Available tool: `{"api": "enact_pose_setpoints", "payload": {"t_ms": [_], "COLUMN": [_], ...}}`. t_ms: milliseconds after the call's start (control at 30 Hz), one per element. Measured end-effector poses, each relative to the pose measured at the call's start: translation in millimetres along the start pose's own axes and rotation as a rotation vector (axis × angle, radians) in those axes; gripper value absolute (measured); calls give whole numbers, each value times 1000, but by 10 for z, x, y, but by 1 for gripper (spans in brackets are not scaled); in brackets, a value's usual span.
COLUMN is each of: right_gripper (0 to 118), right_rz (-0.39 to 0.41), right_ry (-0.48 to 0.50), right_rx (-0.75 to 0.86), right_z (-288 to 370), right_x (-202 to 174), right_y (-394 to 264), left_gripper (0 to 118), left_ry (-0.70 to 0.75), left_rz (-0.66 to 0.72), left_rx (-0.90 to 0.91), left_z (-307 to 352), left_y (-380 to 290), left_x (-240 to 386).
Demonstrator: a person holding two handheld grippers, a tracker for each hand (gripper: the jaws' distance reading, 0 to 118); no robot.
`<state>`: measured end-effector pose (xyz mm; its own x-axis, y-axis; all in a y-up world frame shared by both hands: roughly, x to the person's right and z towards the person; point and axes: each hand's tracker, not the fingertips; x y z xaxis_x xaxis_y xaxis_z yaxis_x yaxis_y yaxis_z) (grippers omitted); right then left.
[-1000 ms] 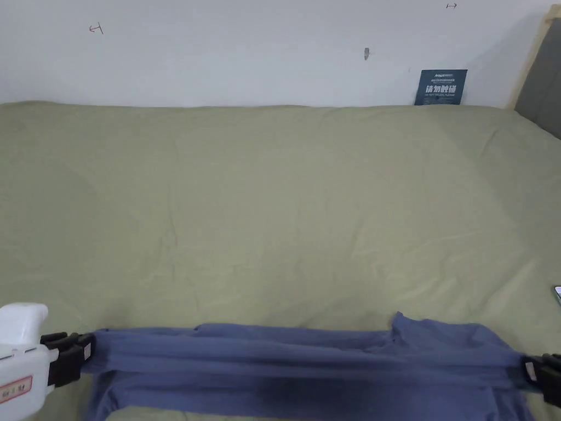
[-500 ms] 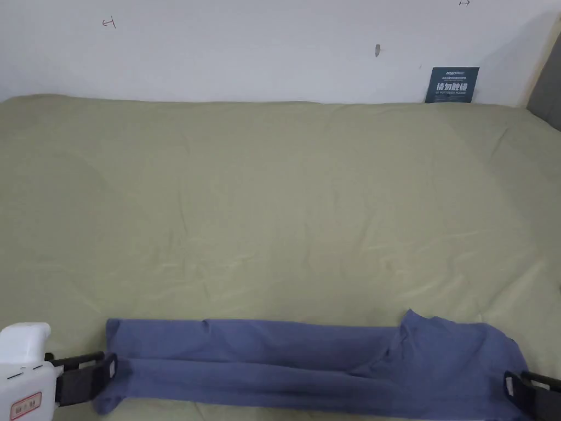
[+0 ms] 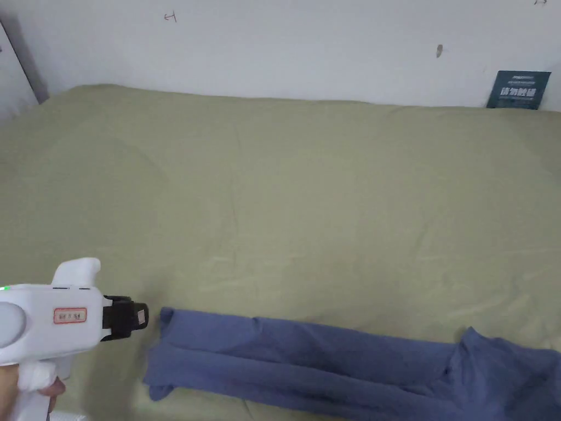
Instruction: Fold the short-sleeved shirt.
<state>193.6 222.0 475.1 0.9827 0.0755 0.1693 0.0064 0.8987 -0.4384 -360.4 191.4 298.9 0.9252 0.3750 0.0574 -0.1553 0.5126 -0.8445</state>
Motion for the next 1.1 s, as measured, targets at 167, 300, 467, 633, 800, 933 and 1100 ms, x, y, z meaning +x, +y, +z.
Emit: {"api": "enact_pose_setpoints", "payload": {"t_ms": [167, 300, 467, 633, 800, 933, 1100], "right_gripper": [0, 0, 0, 0, 0, 0, 0], "right_rz": [48, 57, 48, 51, 29, 15, 10], "right_ry": [-35, -54, -55, -53, -52, -49, -39], "right_rx": [89, 151, 155, 122, 96, 93, 93], "right_z": [179, 282, 282, 248, 225, 229, 240], "right_x": [-225, -345, -378, -365, -322, -304, -324], "right_y": [56, 74, 77, 67, 52, 42, 33], "left_gripper": [0, 0, 10, 111, 110, 109, 35], "left_ry": [-184, -257, -373, -392, -450, -505, -451], "left_rz": [182, 231, 293, 257, 288, 308, 342], "left_rx": [-228, -280, -295, -301, -302, -323, -352], "left_z": [-397, -596, -723, -817, -912, -1029, -1151], "left_y": [246, 283, 244, 187, 148, 90, 44], "left_x": [-551, -727, -774, -761, -746, -640, -578]}}
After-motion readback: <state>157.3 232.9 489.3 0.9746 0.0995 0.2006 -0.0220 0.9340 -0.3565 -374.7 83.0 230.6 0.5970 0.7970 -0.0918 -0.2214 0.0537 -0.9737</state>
